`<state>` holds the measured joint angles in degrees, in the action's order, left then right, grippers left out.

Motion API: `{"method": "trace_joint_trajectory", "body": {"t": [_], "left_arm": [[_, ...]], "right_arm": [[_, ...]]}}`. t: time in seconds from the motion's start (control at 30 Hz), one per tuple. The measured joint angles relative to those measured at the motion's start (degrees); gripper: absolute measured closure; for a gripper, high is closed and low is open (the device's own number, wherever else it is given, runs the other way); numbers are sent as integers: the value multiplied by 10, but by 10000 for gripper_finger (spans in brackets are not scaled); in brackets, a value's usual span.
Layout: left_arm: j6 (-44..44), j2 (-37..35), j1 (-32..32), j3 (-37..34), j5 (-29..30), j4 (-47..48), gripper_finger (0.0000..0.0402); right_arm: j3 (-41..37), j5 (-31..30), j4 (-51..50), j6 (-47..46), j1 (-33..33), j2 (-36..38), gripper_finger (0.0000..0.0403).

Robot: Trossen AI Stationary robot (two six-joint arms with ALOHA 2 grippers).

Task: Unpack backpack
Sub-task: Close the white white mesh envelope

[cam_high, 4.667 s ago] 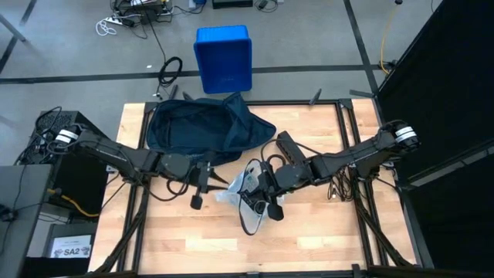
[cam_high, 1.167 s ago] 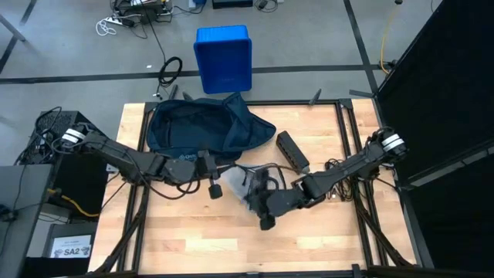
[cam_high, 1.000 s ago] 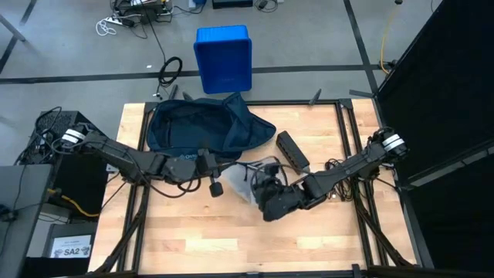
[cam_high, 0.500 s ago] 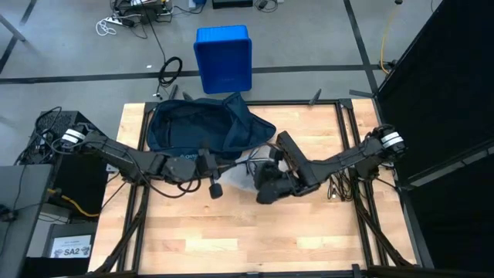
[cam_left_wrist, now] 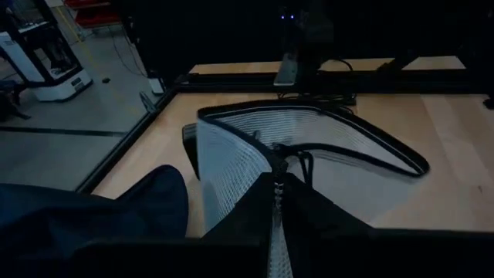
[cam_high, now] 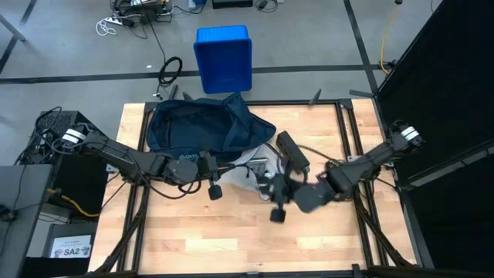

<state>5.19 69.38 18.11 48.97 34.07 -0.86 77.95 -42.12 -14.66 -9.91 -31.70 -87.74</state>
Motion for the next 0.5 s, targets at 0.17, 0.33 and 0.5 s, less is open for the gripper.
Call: {"method": "trace_joint_trajectory", "body": {"t": [0.17, 0.33, 0.5], "left_arm": [[2, 0, 0, 0, 6, -5, 401], [10, 0, 0, 0, 8, -7, 401], [13, 0, 0, 0, 9, -8, 401]], "right_arm": [[0, -40, 117, 43, -59, -59, 357], [0, -73, 199, 51, -71, -163, 367], [-1, -161, 201, 28, -56, -253, 386]]}}
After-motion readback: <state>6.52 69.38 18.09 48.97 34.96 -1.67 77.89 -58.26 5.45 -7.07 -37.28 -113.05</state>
